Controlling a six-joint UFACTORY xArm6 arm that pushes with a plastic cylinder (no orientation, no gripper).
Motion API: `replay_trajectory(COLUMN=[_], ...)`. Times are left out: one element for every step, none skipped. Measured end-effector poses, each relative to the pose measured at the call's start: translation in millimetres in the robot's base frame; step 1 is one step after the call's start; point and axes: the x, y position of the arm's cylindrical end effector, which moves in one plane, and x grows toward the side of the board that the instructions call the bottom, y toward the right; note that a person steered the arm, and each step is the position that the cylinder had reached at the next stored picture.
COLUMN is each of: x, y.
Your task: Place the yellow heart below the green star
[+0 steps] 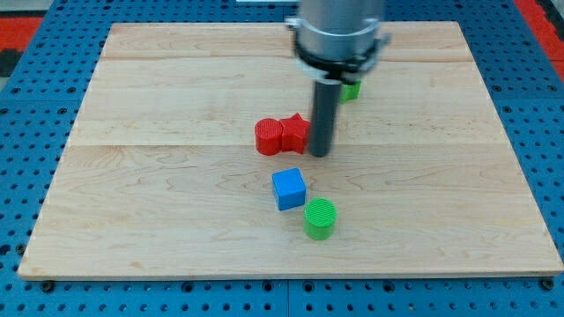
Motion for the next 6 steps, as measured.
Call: replay_trajectory(x=[-20.4, -35.6, -47.0, -50.3, -50.3, -40.0], y=[-71.8, -30.0, 10.1, 26.3, 34.0, 32.3])
